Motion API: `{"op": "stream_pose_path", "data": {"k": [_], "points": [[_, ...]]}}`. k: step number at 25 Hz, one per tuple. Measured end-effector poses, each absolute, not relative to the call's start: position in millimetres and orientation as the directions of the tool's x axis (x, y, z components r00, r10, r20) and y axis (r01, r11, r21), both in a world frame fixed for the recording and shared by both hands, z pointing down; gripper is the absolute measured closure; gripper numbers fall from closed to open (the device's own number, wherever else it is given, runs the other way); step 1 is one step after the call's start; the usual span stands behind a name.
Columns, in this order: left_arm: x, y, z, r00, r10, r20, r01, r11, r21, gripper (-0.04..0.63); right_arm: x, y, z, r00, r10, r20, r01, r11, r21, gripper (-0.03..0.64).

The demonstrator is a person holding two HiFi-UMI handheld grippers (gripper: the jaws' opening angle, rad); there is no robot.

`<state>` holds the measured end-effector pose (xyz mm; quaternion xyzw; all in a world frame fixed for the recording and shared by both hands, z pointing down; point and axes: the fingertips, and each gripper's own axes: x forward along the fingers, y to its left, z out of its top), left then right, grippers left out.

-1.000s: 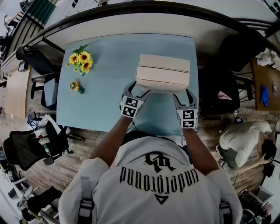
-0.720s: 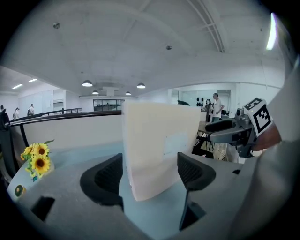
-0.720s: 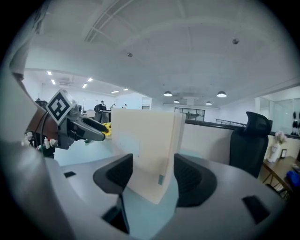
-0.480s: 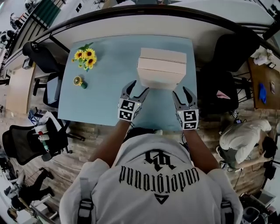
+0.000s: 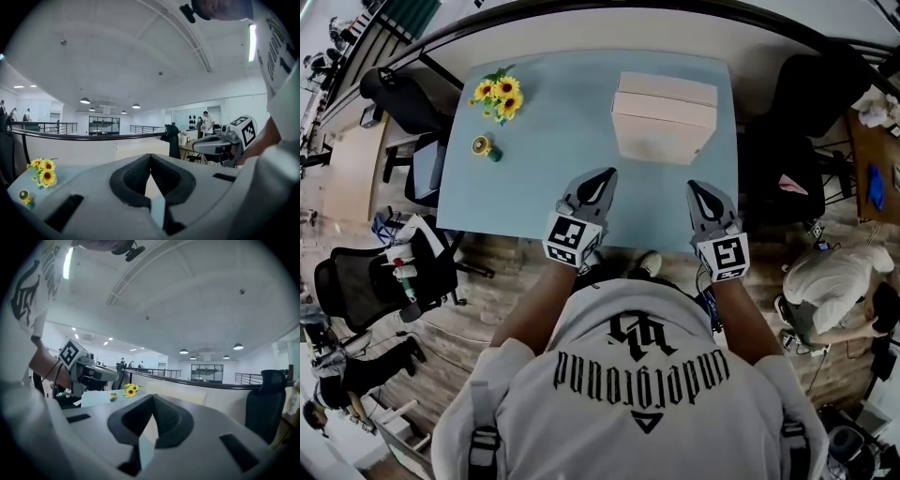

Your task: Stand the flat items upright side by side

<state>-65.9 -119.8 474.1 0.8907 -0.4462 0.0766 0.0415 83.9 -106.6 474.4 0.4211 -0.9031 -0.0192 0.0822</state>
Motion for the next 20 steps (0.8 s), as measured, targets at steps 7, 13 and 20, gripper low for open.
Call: {"op": "stream_pose_path", "data": {"k": [7,13,20], "points": [[-79,-85,454,0.676,-0.721,0.152,-0.733,-0.680,0.031,0.597,70,-66,450,-0.624,-0.775,0.106,-0.765,0.632,0.121,0.611],[-121,-34,438,0.730,-0.671,0.131,-0.679,-0.734,0.028,0.597,36,-14,430,-0.590,-0.804,0.072,-0.796,0.594,0.113,0.612],[-188,33,424,0.764,-0.638,0.102,-0.642,-0.766,0.017,0.597,-31,55,421,-0.572,-0.818,0.062,-0.808,0.575,0.128,0.612]]}}
